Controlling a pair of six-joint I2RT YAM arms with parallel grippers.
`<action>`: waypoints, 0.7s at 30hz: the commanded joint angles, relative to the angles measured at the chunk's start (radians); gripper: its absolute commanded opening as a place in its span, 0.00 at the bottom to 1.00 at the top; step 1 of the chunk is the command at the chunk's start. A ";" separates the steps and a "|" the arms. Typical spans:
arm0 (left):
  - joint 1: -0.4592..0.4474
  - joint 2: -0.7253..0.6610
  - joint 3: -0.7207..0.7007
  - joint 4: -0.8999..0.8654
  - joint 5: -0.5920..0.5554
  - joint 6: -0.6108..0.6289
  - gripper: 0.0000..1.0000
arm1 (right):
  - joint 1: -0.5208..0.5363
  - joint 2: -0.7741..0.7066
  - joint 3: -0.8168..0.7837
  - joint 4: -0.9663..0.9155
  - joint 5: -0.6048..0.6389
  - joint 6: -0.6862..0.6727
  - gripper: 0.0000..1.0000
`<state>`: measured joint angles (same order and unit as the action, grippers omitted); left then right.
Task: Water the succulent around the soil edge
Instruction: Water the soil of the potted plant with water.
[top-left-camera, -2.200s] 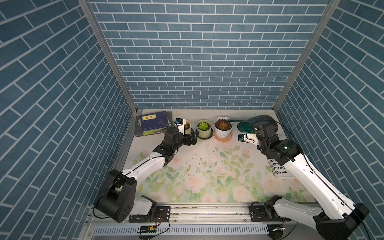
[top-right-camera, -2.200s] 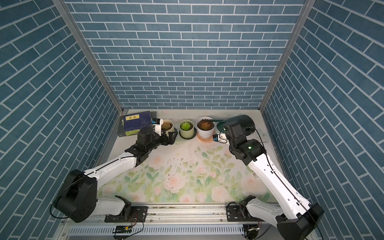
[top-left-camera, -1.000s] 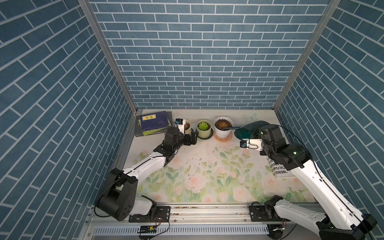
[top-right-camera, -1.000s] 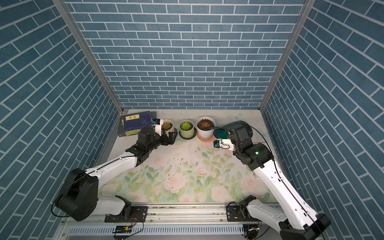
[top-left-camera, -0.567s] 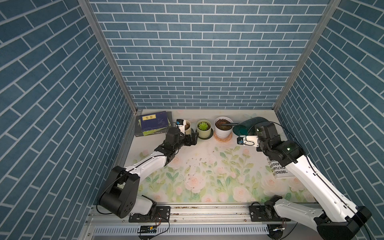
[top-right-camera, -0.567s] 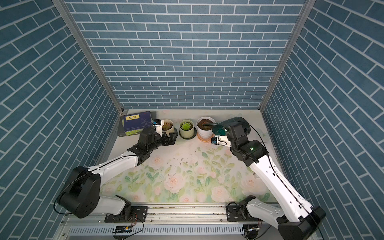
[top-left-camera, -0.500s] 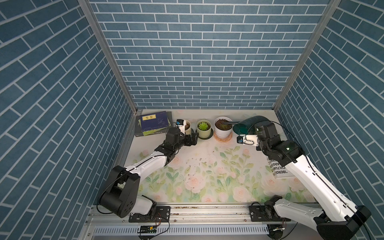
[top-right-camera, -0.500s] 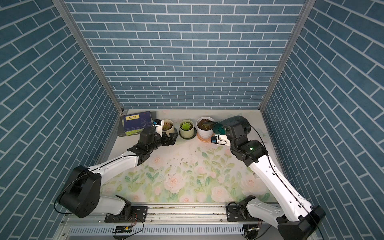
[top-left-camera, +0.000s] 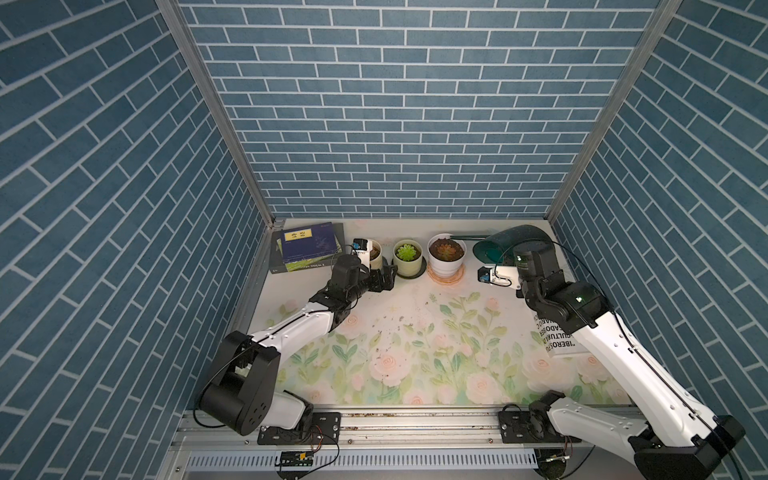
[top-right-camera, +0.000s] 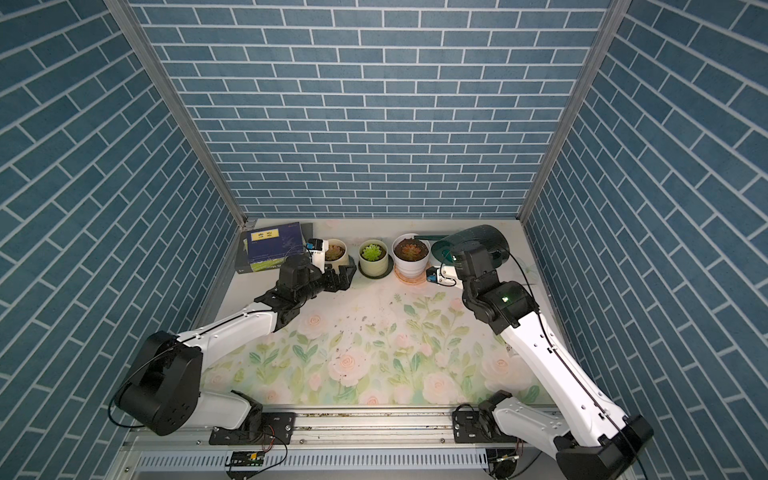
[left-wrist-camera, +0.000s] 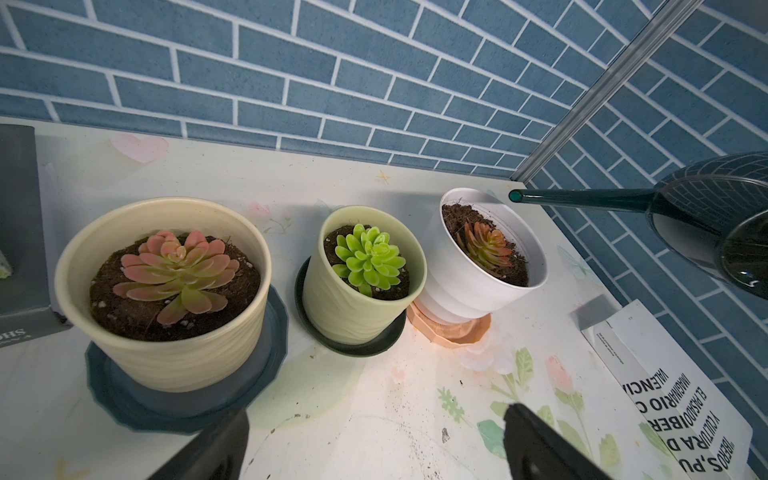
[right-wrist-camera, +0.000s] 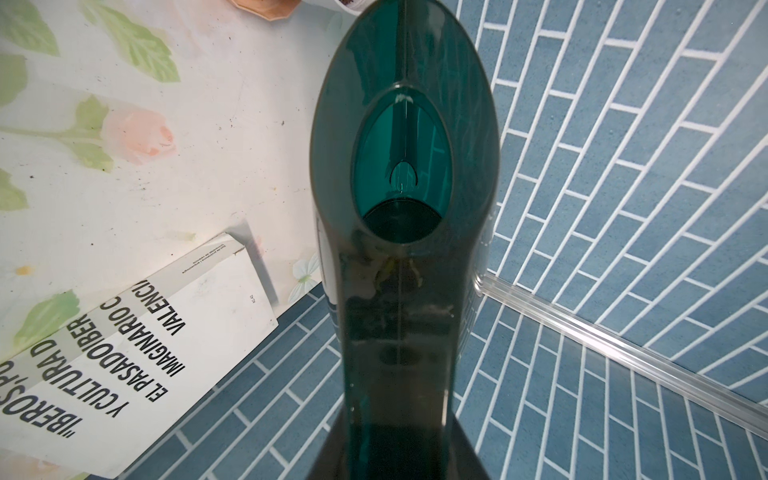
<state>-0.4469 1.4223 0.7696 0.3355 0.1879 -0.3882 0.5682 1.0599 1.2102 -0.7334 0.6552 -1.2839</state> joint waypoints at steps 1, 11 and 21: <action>-0.006 -0.006 0.004 0.015 0.002 0.000 1.00 | -0.004 -0.055 0.005 0.023 0.041 -0.005 0.00; 0.002 -0.026 0.012 -0.034 -0.079 -0.072 1.00 | 0.017 -0.086 -0.029 0.101 -0.101 0.002 0.00; 0.023 -0.044 0.083 -0.241 -0.123 -0.240 1.00 | 0.067 -0.009 0.087 0.033 -0.310 0.130 0.00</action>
<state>-0.4301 1.3987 0.8268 0.1864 0.0849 -0.5636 0.6258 1.0389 1.2457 -0.7246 0.4030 -1.2335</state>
